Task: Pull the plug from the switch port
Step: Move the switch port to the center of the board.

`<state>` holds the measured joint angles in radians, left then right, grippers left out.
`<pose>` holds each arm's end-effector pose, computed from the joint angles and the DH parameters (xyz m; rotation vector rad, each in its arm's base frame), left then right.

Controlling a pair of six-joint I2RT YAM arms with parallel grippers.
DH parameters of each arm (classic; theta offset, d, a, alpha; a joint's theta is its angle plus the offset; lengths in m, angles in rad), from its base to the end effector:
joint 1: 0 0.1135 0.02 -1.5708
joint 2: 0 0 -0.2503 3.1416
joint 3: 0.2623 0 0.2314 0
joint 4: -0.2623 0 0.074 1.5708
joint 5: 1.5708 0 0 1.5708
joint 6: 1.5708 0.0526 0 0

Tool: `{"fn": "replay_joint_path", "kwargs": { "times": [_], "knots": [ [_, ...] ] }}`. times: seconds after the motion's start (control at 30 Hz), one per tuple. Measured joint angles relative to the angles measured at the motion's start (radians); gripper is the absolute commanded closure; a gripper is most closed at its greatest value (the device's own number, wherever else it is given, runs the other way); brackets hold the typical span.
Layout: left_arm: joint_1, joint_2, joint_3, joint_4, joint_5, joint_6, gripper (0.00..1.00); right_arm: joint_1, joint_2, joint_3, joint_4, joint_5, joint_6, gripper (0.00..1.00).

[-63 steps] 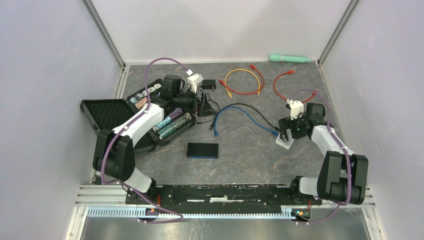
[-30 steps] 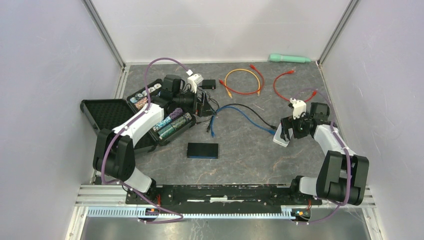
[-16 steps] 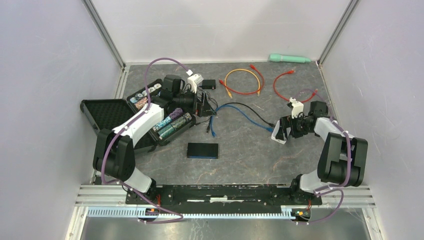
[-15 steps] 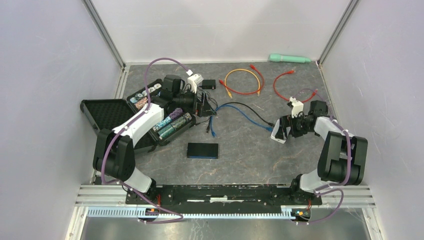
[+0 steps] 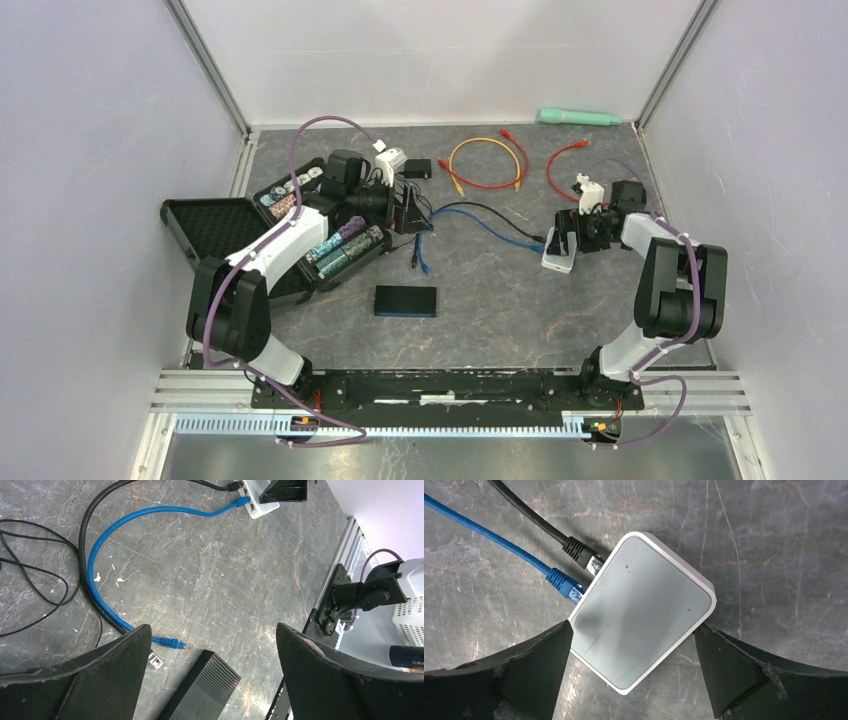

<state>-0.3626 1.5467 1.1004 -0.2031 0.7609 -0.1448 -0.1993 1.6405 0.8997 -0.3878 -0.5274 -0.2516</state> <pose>0.2964 -0.1512 0.2536 0.6702 2.1300 -1.1207 0.2934 -0.0323 0.1487 -0.2211 2.5423 0.5423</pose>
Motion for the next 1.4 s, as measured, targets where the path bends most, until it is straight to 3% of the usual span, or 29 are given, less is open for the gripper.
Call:
{"fn": "replay_joint_path", "kwargs": {
  "times": [0.23, 0.67, 1.03, 1.4],
  "knots": [
    [0.0, 0.0, 0.0, -0.004, -0.004, 0.0, 0.0, 0.087, 0.05, 0.057, 0.036, 0.11, 0.066, 0.02],
    [0.0, 0.0, 0.0, -0.006, -0.018, 0.0, 0.0, 0.097, 0.124, 0.133, 0.086, 0.169, 0.169, 0.02],
    [0.0, 0.03, 0.005, -0.014, -0.03, 0.0, 0.0, 0.15, 0.091, 0.07, 0.183, 0.212, 0.255, 0.02],
    [0.0, 0.051, 0.019, -0.031, -0.046, 0.0, 0.0, 0.156, 0.04, 0.002, 0.217, 0.156, 0.294, 0.02]
  ]
}}
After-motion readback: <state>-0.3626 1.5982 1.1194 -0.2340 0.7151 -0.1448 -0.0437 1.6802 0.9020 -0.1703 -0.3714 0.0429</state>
